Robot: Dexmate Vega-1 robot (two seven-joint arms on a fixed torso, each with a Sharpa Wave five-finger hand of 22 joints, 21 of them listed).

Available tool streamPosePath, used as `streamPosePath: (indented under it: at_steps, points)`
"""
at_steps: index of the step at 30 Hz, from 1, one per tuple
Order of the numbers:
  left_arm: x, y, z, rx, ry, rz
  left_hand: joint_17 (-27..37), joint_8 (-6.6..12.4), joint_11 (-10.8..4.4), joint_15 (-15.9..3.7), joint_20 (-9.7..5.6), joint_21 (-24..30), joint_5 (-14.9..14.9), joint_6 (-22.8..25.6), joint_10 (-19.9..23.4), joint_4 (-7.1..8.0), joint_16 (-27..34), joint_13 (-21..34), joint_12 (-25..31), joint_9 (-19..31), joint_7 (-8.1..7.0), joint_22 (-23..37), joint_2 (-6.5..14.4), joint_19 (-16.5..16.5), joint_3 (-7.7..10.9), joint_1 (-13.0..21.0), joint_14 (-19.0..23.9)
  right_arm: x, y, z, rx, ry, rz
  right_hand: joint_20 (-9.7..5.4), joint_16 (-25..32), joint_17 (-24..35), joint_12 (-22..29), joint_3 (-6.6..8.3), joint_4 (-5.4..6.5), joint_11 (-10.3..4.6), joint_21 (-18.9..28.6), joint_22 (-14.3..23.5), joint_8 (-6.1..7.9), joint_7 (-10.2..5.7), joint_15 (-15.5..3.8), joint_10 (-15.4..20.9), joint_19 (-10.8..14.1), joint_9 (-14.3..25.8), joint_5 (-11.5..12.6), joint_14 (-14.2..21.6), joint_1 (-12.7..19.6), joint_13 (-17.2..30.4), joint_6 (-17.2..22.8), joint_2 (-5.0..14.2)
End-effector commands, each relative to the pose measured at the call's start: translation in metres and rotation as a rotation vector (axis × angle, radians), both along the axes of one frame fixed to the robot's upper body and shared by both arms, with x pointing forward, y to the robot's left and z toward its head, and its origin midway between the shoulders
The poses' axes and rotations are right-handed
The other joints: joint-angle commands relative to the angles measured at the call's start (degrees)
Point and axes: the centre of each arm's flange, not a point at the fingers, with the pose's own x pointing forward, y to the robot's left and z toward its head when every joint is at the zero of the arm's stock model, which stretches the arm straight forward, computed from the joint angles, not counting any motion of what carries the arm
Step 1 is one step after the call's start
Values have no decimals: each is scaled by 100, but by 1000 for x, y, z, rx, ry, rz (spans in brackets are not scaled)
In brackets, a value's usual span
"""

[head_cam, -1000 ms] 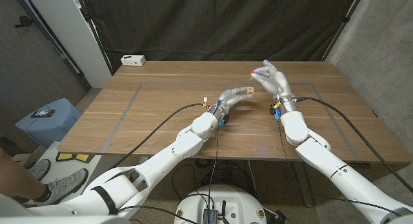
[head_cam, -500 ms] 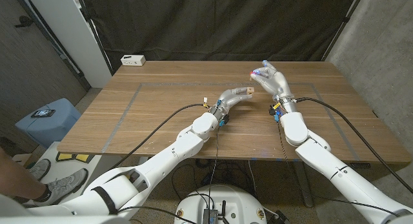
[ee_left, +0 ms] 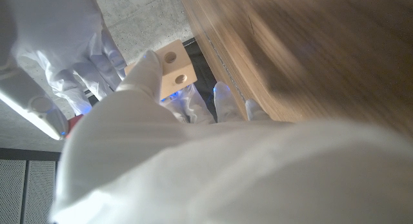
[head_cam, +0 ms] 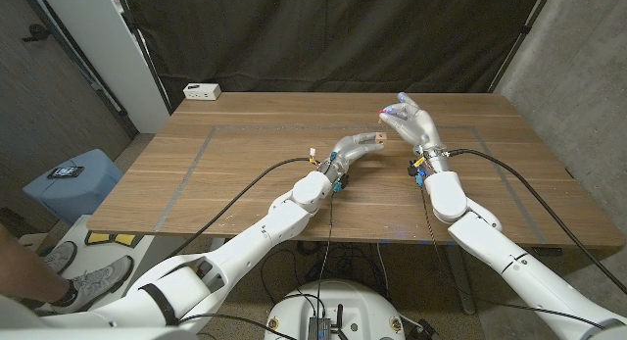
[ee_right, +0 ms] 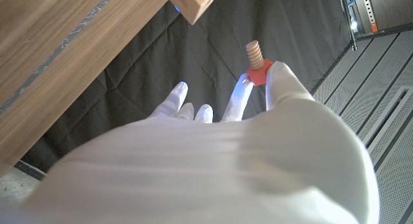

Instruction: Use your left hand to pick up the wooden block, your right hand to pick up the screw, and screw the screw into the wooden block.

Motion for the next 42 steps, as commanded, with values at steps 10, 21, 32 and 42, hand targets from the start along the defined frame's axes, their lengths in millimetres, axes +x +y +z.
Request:
streamPosePath:
  at_steps: [10,21,32,42]
  points:
    - [-3,2,0,-4,-9,4,-4,29,-10,-466,16,24,18,-9,39,37,14,12,-5,27,-2,14,1,24,1,42,16,1,2,-5,-13,-3,-11,-28,3,20,4,-41,-19,-14,0,20,41,29,6,7,-17,5,46,36,-4,18,-1,61]
    - [-4,2,-1,-16,2,-1,-4,33,-10,-463,15,23,18,-4,42,39,12,15,-8,27,-1,14,3,23,-6,45,10,3,1,-8,-14,-8,-21,-34,4,20,4,-59,-28,-19,3,20,53,7,-6,9,-9,9,57,40,1,18,-7,73]
    - [-2,1,-2,-27,27,-12,-4,28,-12,-463,20,21,20,-17,40,36,7,20,-14,27,-2,14,11,18,-9,62,-4,3,0,-10,-6,-14,-33,-48,6,25,4,-97,-7,-13,2,21,55,-36,2,7,-13,15,69,40,-44,19,-45,95]
    - [-1,-1,-1,-23,42,-19,-4,20,-12,-447,48,15,23,-38,28,35,0,23,-22,27,-2,14,20,1,-10,75,-23,8,-1,-11,-4,-15,-36,-47,7,29,2,-129,9,-4,2,21,57,-76,9,0,-14,19,86,38,-83,19,-77,115]
